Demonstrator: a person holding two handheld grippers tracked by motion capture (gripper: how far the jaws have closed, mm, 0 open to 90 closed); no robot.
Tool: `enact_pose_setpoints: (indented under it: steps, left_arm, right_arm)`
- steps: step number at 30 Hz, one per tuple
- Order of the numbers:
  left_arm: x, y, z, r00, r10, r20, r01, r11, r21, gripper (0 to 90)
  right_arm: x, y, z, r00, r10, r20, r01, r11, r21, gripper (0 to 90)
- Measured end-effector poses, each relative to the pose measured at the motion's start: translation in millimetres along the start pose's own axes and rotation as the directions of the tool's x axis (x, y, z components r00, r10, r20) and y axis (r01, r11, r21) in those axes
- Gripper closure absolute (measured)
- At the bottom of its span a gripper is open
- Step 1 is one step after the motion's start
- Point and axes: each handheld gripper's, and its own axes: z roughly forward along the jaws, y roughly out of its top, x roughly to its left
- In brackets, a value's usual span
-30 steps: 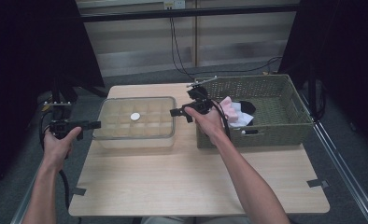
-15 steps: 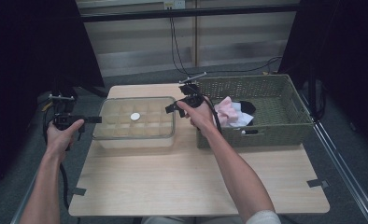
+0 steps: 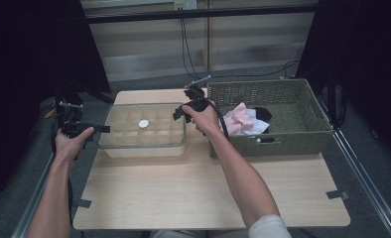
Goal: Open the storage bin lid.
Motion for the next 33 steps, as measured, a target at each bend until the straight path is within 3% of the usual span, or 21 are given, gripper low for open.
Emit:
enact_pose_setpoints:
  steps: [7,9,14,19,21,22,23,26,28,33]
  left_arm:
    - [-2.3,-0.3,8.1,0.9998,0.014,0.017,-0.014,0.9999,0.008,33.0]
    - [-2.7,0.4,11.3,0.9998,0.022,0.003,-0.022,0.9995,0.023,32.3]
    - [-1.9,1.6,15.8,0.9989,0.007,0.046,-0.008,0.9998,0.019,35.7]
    - [-2.5,2.3,17.9,0.9989,0.016,0.044,-0.017,0.9994,0.031,32.3]
    - [-4.6,2.4,23.3,0.9991,-0.016,0.039,0.015,0.9996,0.022,28.1]
    - [-4.7,3.1,24.7,0.9993,0.001,0.037,-0.002,0.9996,0.029,23.6]
    - [-4.4,4.1,25.1,0.9991,-0.013,0.040,0.012,0.9995,0.028,23.9]
    - [-2.7,5.4,24.4,0.9998,0.001,0.022,-0.001,0.9995,0.032,29.0]
    - [-3.3,5.9,27.9,0.9995,-0.018,0.027,0.017,0.9996,0.022,27.6]
    - [-4.2,9.1,28.0,0.9999,-0.004,0.013,0.004,0.9995,0.031,27.7]
  right_arm:
    - [8.3,9.5,3.7,0.9995,0.006,0.030,-0.006,1.000,0.014,26.2]
    - [8.5,10.6,8.0,0.9977,0.020,0.065,-0.021,0.999,0.029,25.9]
    - [4.3,11.3,13.4,0.9973,0.050,0.053,-0.053,0.998,0.046,27.3]
    - [4.1,12.7,17.1,0.9974,0.058,0.043,-0.060,0.997,0.039,26.5]
    - [3.2,13.3,19.4,0.9971,0.065,0.039,-0.067,0.997,0.044,27.5]
    - [2.0,13.5,20.0,0.9960,0.081,0.036,-0.083,0.996,0.037,28.5]
    - [2.5,13.4,20.3,0.9961,0.080,0.038,-0.081,0.996,0.038,28.7]
    - [3.1,13.1,20.7,0.9972,0.061,0.043,-0.063,0.997,0.043,31.6]
    - [2.0,13.5,21.5,0.9971,0.061,0.046,-0.063,0.997,0.036,33.5]
    - [1.1,13.7,22.2,0.9971,0.052,0.055,-0.054,0.998,0.035,35.3]
